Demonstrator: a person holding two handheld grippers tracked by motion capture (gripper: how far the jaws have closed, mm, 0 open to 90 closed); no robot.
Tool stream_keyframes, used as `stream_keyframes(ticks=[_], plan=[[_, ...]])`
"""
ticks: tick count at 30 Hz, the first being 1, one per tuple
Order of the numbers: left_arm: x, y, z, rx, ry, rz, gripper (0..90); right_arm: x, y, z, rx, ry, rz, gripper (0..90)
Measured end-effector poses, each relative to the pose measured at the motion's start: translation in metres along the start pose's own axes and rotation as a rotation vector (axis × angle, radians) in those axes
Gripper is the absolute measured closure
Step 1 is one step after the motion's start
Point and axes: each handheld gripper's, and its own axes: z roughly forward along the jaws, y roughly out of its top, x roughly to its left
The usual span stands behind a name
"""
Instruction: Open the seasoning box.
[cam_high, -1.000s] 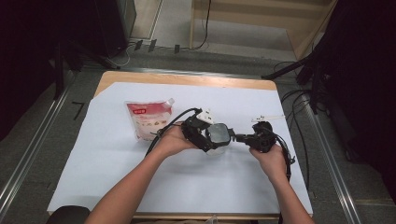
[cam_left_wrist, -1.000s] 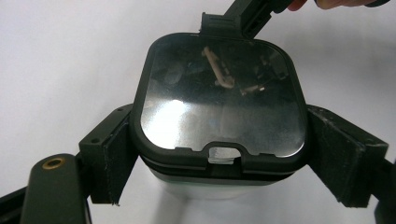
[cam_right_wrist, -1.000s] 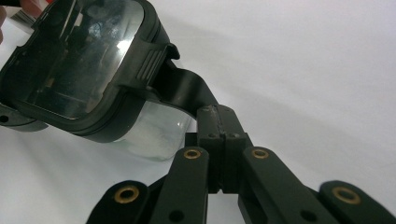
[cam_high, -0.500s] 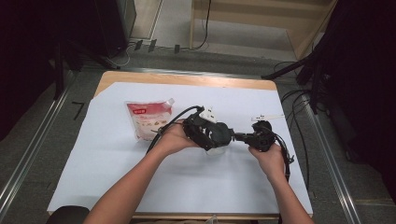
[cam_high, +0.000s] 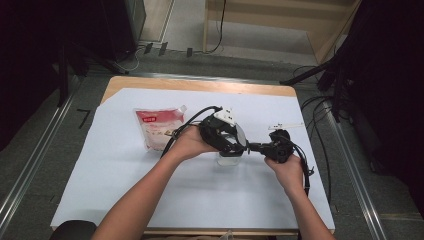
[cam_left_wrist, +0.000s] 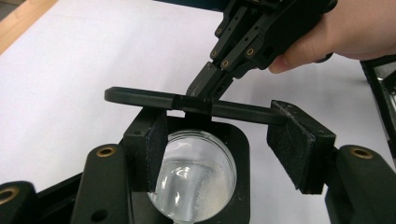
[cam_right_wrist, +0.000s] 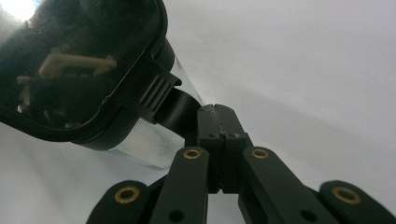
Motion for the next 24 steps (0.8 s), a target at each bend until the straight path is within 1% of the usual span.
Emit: stream_keyframes(ticks=[1,2,7,9,11,13,15,16,17,18,21,22,24], plan=[[0.0,0.0,0.0,0.0,-0.003,-0.001,41.5,0.0,0.0,0.0,-0.001,0.003,0.002,90.0],[-0.001,0.001,0.001,0.01,-0.023,-0.003,45.2,-0.001,0.0,0.0,0.001,0.005,0.004,90.0],[-0.003,0.003,0.001,0.02,-0.03,-0.001,47.7,0.0,0.0,0.001,0.001,0.001,0.0,90.0],[-0.004,0.004,0.0,0.043,-0.038,0.01,50.7,0.0,0.0,0.001,0.001,0.004,0.001,90.0],[-0.006,0.007,-0.003,0.068,-0.043,0.034,54.8,0.0,-0.001,0.001,0.002,0.004,-0.003,90.0],[-0.009,0.009,-0.005,0.065,-0.046,0.049,55.6,0.0,-0.001,0.0,0.006,0.004,-0.008,90.0],[-0.009,0.011,-0.008,0.064,-0.051,0.048,61.4,0.0,-0.001,0.0,0.009,0.004,-0.006,90.0],[-0.007,0.011,-0.009,0.068,-0.058,0.028,64.0,0.001,0.0,0.0,0.01,0.004,-0.007,90.0],[-0.005,0.012,-0.009,0.07,-0.082,0.005,64.0,0.001,0.0,0.0,0.01,0.004,-0.007,90.0],[-0.003,0.012,-0.01,0.078,-0.101,-0.002,70.1,0.001,0.0,0.0,0.009,0.007,-0.01,90.0],[-0.003,0.012,-0.012,0.083,-0.109,0.003,73.6,0.001,-0.001,0.0,0.008,0.01,-0.011,90.0],[-0.004,0.012,-0.012,0.084,-0.11,0.008,73.6,0.001,-0.001,-0.001,0.009,0.011,-0.013,90.0],[-0.004,0.012,-0.014,0.088,-0.121,0.022,76.9,0.001,-0.001,0.0,0.011,0.008,-0.02,90.0]])
